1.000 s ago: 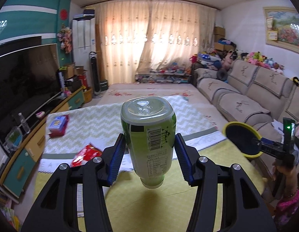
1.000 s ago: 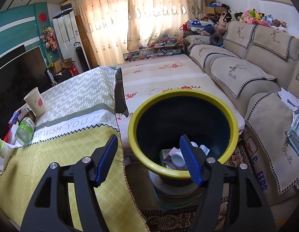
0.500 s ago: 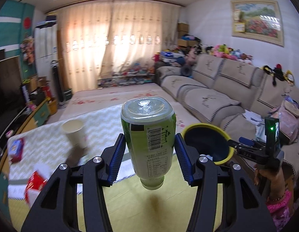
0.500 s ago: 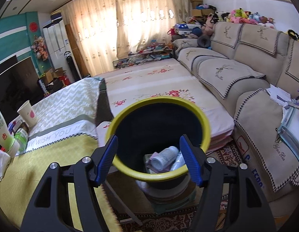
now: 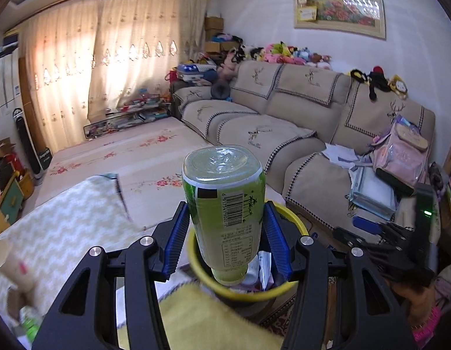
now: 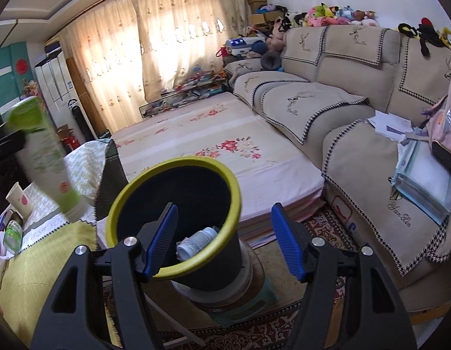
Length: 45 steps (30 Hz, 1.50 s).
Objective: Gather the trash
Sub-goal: 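Carry the green bottle with the left gripper and drop it into the bin, then return the left gripper to the table and grasp the green-capped bottle with the right gripper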
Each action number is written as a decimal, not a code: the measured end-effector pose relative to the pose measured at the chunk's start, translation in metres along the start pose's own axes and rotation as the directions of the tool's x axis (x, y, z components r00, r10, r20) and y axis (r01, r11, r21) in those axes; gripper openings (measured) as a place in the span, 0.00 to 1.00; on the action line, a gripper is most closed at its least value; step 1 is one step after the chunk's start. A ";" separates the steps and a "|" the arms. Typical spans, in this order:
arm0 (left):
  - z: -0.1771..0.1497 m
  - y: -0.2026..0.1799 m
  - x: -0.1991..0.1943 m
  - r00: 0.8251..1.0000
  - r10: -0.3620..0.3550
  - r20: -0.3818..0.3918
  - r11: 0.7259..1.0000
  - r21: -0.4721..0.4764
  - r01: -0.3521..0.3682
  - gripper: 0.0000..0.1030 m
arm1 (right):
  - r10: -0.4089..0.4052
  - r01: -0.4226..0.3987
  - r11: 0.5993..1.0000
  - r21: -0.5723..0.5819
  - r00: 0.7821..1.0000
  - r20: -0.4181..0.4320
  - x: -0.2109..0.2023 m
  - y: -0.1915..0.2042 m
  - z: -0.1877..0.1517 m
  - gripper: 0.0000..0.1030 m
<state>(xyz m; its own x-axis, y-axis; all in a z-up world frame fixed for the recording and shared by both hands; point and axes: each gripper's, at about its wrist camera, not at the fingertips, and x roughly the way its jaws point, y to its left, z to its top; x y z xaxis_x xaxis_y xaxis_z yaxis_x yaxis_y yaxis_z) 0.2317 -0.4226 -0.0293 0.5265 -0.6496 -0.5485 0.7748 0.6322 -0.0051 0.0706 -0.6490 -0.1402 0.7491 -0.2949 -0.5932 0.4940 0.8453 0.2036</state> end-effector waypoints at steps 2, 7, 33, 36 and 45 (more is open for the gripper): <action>0.003 -0.009 0.026 1.000 0.009 -0.019 1.000 0.004 -0.009 0.51 | -0.001 0.001 1.000 0.007 1.000 -0.005 0.002 -0.005 0.001 0.61; 0.007 -0.014 0.070 0.995 0.085 -0.047 0.996 0.012 -0.084 0.64 | 0.012 -0.012 1.000 0.009 1.000 -0.012 0.004 -0.005 -0.001 0.61; -0.190 0.141 -0.266 0.850 0.527 -0.003 0.806 -0.315 -0.501 0.93 | 0.231 -0.247 0.925 -0.288 0.969 -0.089 -0.015 0.182 -0.022 0.62; -0.215 0.169 -0.289 0.826 0.563 -0.033 0.758 -0.376 -0.532 0.93 | 0.264 -0.290 0.895 -0.339 0.957 -0.120 -0.013 0.219 -0.030 0.62; -0.274 0.224 -0.328 0.781 0.614 -0.111 0.653 -0.485 -0.582 0.95 | 0.312 -0.371 0.817 -0.441 0.928 -0.203 -0.005 0.307 -0.052 0.62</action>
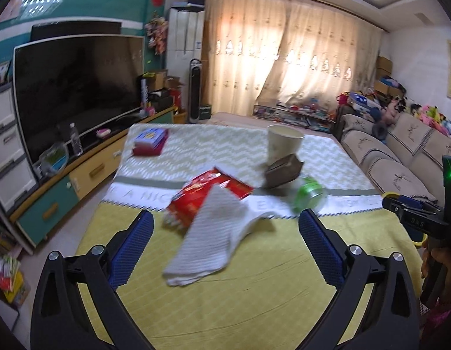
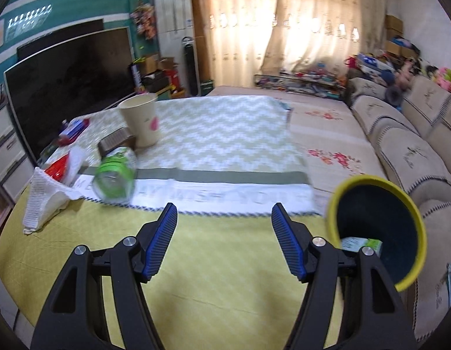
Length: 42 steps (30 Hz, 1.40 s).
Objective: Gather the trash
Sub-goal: 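Return the left gripper to the table and grasp the green-capped bottle with the right gripper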
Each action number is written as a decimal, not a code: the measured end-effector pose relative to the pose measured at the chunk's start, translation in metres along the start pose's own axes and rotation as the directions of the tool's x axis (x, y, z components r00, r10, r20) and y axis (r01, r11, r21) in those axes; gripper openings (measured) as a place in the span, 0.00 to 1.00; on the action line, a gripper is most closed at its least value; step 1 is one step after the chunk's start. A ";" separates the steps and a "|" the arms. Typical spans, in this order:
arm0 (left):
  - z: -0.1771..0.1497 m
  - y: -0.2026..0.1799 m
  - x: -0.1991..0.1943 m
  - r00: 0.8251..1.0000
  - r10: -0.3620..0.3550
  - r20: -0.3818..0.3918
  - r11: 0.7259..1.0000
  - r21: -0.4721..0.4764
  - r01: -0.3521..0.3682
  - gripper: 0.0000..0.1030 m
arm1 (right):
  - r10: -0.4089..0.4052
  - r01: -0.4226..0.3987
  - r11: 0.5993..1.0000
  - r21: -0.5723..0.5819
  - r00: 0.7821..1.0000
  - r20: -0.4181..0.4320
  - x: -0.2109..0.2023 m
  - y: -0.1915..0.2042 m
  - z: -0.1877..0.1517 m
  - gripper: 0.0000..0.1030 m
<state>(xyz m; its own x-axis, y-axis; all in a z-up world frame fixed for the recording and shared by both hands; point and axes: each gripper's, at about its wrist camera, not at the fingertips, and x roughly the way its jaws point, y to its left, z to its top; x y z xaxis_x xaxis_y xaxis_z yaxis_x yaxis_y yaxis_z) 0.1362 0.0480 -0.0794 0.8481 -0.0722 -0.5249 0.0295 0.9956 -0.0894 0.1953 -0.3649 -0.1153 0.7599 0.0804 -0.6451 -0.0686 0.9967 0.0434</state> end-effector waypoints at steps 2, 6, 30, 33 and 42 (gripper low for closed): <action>-0.004 0.008 0.004 1.000 0.014 -0.006 1.000 -0.010 -0.014 0.95 | 0.019 -0.020 1.000 -0.020 1.000 -0.018 0.010 0.013 0.006 0.62; -0.005 0.011 0.011 1.000 0.025 -0.016 0.999 -0.036 -0.026 0.95 | 0.067 -0.070 0.996 -0.062 0.996 -0.053 0.029 0.039 0.015 0.62; -0.014 0.031 0.014 0.999 0.034 -0.038 0.994 -0.101 -0.038 0.95 | 0.115 -0.140 0.980 -0.139 0.978 -0.173 0.096 0.128 0.028 0.47; -0.014 0.031 0.014 0.999 0.035 -0.039 0.994 -0.099 -0.039 0.95 | 0.134 -0.152 0.981 -0.119 0.979 -0.152 0.089 0.121 0.028 0.47; -0.015 0.022 0.016 0.999 0.025 -0.039 0.996 -0.085 -0.028 0.95 | 0.171 -0.178 0.978 -0.106 0.983 -0.072 0.037 0.093 0.028 0.47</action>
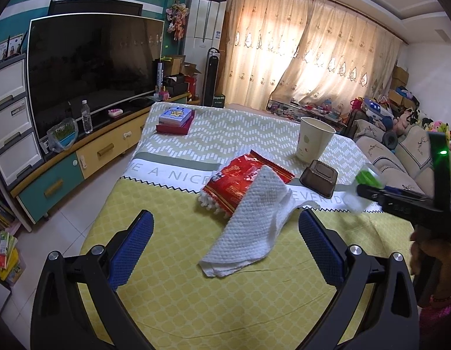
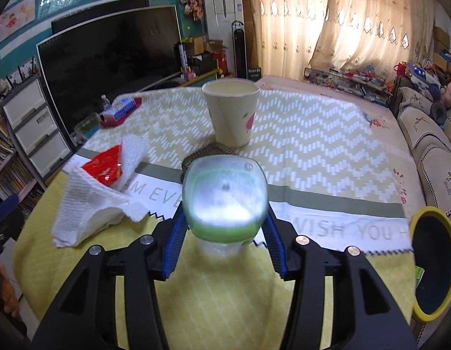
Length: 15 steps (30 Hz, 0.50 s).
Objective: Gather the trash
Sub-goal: 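Return the left gripper to the table and grasp the green-capped bottle with the right gripper, then carry the green-capped bottle with the right gripper and drop it into the bin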
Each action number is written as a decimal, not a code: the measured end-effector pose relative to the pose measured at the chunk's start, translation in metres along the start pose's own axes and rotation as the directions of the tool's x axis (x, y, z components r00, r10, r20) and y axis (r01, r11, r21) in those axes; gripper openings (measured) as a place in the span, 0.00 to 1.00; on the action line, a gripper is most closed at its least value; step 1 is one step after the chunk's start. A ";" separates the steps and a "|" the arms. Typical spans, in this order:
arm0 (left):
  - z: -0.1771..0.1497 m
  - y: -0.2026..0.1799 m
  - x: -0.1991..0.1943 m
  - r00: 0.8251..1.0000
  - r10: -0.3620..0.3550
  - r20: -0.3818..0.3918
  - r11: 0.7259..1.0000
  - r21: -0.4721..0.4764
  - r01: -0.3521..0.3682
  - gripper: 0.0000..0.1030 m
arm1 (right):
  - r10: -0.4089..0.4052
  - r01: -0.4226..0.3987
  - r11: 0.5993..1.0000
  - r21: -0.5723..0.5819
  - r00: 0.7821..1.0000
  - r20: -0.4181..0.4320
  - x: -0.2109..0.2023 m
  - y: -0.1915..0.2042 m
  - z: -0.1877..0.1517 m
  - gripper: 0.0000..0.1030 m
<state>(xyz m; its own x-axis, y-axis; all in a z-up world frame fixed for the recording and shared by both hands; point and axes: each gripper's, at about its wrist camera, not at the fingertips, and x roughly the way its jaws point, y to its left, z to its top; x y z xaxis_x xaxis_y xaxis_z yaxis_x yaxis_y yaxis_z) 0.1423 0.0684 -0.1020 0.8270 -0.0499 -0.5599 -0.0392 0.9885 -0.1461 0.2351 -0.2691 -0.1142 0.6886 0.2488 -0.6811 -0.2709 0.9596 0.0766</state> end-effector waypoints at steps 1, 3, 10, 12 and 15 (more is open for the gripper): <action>0.000 -0.002 0.000 1.000 -0.002 0.001 1.000 0.004 0.002 0.95 | 0.002 -0.002 1.000 0.003 1.000 0.008 -0.007 -0.003 -0.001 0.47; 0.000 -0.006 -0.001 1.000 -0.005 0.002 1.000 0.011 0.005 0.95 | 0.005 -0.005 1.000 0.010 1.000 0.024 -0.018 -0.008 -0.003 0.46; 0.001 -0.019 -0.004 1.000 -0.013 0.008 0.999 0.035 0.013 0.95 | 0.037 -0.039 0.998 0.048 0.998 0.050 -0.048 -0.029 -0.016 0.46; 0.002 -0.022 -0.004 1.000 -0.015 0.007 0.999 0.041 0.015 0.95 | 0.037 -0.040 0.998 0.055 0.998 0.054 -0.052 -0.032 -0.018 0.46; 0.001 -0.028 -0.005 1.000 -0.022 0.003 0.998 0.055 0.022 0.95 | 0.032 -0.037 0.997 0.068 0.997 0.063 -0.058 -0.039 -0.022 0.46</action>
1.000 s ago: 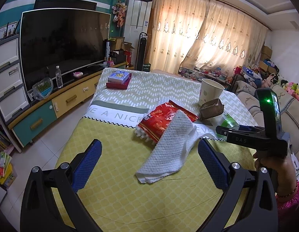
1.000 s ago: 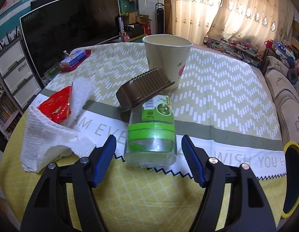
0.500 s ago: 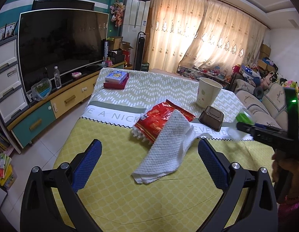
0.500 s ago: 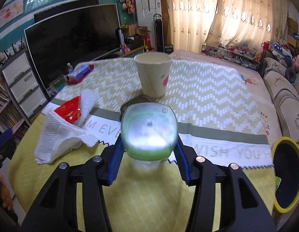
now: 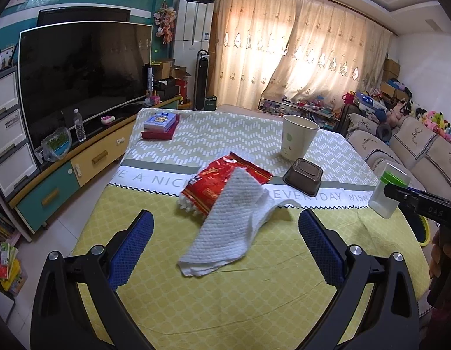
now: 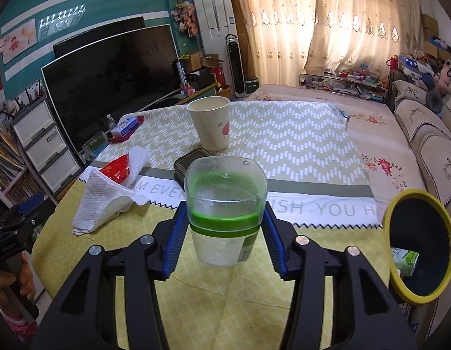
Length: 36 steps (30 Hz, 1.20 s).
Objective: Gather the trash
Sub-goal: 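Carry the green-capped bottle with the right gripper and drop it into the bin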
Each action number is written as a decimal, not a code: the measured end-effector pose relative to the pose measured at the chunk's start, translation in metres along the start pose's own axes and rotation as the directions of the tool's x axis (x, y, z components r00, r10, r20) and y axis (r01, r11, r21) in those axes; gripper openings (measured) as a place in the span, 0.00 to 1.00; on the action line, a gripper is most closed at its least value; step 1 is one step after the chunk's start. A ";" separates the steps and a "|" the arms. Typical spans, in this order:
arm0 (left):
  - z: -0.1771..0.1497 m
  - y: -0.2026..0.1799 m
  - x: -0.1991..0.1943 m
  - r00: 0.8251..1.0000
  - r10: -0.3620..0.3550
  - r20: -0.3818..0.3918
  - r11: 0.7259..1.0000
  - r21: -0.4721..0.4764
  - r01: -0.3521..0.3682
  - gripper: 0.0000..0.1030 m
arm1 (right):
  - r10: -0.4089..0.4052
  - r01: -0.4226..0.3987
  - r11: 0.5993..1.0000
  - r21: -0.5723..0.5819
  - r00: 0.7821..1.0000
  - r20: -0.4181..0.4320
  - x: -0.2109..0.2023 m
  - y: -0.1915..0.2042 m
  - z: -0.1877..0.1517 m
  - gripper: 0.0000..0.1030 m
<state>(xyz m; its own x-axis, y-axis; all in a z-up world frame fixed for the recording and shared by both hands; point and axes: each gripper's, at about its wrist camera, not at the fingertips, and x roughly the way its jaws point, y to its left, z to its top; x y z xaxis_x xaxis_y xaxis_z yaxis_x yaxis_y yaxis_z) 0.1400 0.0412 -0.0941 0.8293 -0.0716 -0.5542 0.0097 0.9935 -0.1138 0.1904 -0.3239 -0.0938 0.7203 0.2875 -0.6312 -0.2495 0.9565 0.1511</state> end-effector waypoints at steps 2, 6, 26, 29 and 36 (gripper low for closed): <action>0.001 -0.004 0.001 1.000 -0.002 -0.003 1.000 0.010 0.002 0.95 | -0.006 0.006 1.000 0.009 1.000 0.008 -0.004 -0.005 -0.002 0.46; 0.002 -0.013 0.004 1.000 -0.012 -0.012 1.000 0.026 0.012 0.95 | -0.030 0.029 0.999 0.036 0.999 0.025 -0.016 -0.024 -0.005 0.46; 0.001 -0.054 0.029 0.997 -0.028 -0.066 0.995 0.097 0.034 0.95 | -0.403 0.384 0.872 0.302 0.915 0.001 -0.058 -0.199 -0.040 0.47; 0.001 -0.057 0.031 0.997 -0.026 -0.071 0.994 0.105 0.033 0.95 | -0.438 0.428 0.846 0.317 0.898 -0.042 -0.049 -0.220 -0.048 0.49; 0.001 -0.056 0.032 0.997 -0.009 -0.075 0.994 0.109 0.017 0.95 | -0.486 0.468 0.815 0.342 0.873 -0.036 -0.051 -0.229 -0.056 0.59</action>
<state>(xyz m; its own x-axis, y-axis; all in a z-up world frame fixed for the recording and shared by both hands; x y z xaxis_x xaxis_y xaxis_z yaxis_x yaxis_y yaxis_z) 0.1671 -0.0163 -0.1048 0.7850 -0.0872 -0.6134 0.0849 0.9958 -0.0329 0.1743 -0.5605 -0.1387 0.7269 -0.2160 -0.6519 0.3554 0.9305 0.0881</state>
